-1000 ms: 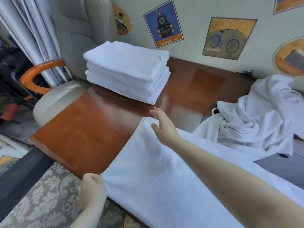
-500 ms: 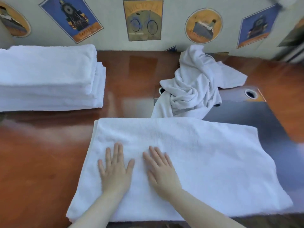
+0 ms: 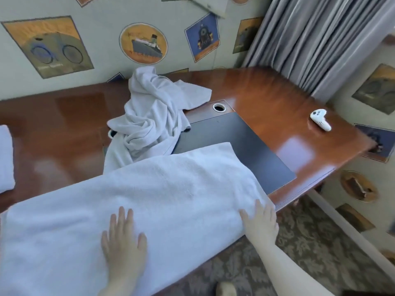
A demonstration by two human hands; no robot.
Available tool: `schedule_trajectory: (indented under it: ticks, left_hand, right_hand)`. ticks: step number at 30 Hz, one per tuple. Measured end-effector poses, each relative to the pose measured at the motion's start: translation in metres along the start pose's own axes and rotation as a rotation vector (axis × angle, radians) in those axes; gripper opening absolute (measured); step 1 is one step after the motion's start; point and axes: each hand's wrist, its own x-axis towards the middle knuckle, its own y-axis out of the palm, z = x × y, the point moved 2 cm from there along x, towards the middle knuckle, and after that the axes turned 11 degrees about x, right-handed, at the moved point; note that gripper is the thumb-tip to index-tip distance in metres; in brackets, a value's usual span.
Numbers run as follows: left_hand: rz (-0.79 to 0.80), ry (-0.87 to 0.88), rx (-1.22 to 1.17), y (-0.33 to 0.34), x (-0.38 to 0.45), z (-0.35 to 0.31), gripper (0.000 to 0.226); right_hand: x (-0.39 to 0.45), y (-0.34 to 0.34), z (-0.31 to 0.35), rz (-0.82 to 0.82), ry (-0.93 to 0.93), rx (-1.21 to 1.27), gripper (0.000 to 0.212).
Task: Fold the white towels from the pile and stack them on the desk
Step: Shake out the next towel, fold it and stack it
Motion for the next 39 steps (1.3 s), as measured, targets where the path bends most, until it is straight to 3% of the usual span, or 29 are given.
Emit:
schedule_trajectory:
  ticks: [3,6,9,13,16,19,22,27,31,33,35,38,39]
  left_hand:
    - [0.059,0.323,-0.077,0.019,-0.021,-0.083,0.059]
    - [0.135,0.598,-0.103,0.042,-0.039,-0.166,0.047]
    - [0.209,0.686,-0.074,0.07,-0.051,-0.233,0.056]
    - [0.255,0.448,-0.018,0.099,-0.045,-0.284,0.069]
    - [0.149,0.363,0.083,0.102,-0.029,-0.298,0.035]
    - [0.146,0.358,0.089,0.103,-0.025,-0.298,0.02]
    - [0.136,0.078,-0.328,0.093,-0.022,-0.293,0.011]
    - [0.068,-0.326,-0.873,0.07,0.005,-0.26,0.013]
    - [0.081,-0.524,-1.144,0.057,0.023,-0.24,0.028]
    - [0.143,-0.483,-1.156,0.049,0.031,-0.24,0.04]
    - [0.198,-0.352,-1.068,0.039,0.035,-0.243,0.036]
    - [0.106,-0.111,-0.892,0.025,0.04,-0.246,0.011]
    - [0.045,-0.044,-0.815,0.02,0.042,-0.247,0.013]
  right_hand:
    - [0.022,-0.026,-0.033,-0.023,0.213,0.395,0.075]
    - [0.041,-0.039,-0.055,-0.023,0.386,0.819,0.045]
    - [0.053,-0.048,-0.064,0.168,0.453,1.075,0.018]
    - [0.07,-0.066,-0.053,0.369,0.228,1.064,0.01]
    - [0.084,-0.083,-0.033,0.494,0.023,0.957,0.009]
    - [0.098,-0.093,-0.036,0.416,0.041,0.943,0.008]
    - [0.103,-0.086,-0.055,0.301,0.129,0.901,0.01]
    - [0.09,-0.064,-0.042,0.513,-0.096,0.816,0.031]
    - [0.09,-0.057,-0.039,0.489,-0.143,0.589,0.032]
    - [0.085,-0.053,-0.04,0.484,-0.149,0.532,0.023]
    - [0.075,-0.048,-0.038,0.463,-0.199,0.439,0.009]
    - [0.062,-0.042,-0.042,0.415,-0.192,0.316,0.019]
    - [0.059,-0.04,-0.043,0.4,-0.168,0.297,0.023]
